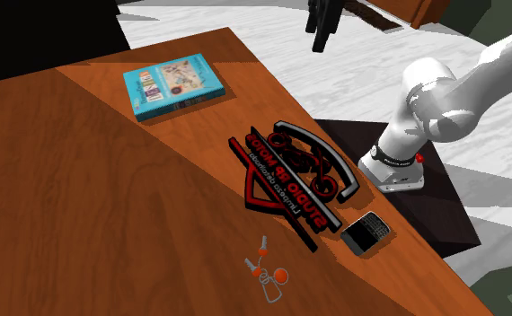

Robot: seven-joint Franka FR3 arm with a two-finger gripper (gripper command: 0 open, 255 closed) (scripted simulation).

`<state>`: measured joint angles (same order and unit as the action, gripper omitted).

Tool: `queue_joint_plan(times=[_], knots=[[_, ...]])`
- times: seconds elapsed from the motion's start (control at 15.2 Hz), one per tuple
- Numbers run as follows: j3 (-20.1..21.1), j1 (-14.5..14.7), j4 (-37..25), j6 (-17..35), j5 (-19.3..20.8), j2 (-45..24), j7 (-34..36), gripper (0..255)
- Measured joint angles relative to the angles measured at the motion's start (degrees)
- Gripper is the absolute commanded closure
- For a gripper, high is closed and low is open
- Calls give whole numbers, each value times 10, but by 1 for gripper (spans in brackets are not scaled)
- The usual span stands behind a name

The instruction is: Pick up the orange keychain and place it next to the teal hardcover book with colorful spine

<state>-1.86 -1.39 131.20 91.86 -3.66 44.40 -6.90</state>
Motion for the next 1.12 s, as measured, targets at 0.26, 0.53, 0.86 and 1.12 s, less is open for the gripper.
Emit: queue_joint_plan(times=[0.26, 0.53, 0.86, 1.12], knots=[[22, 9, 16, 20, -10, -6, 16, 0], [70, 29, 39, 56, -34, -21, 55, 0], [124, 50, 60, 109, -56, -56, 94, 0], [171, 67, 70, 155, -73, -94, 129, 0]])
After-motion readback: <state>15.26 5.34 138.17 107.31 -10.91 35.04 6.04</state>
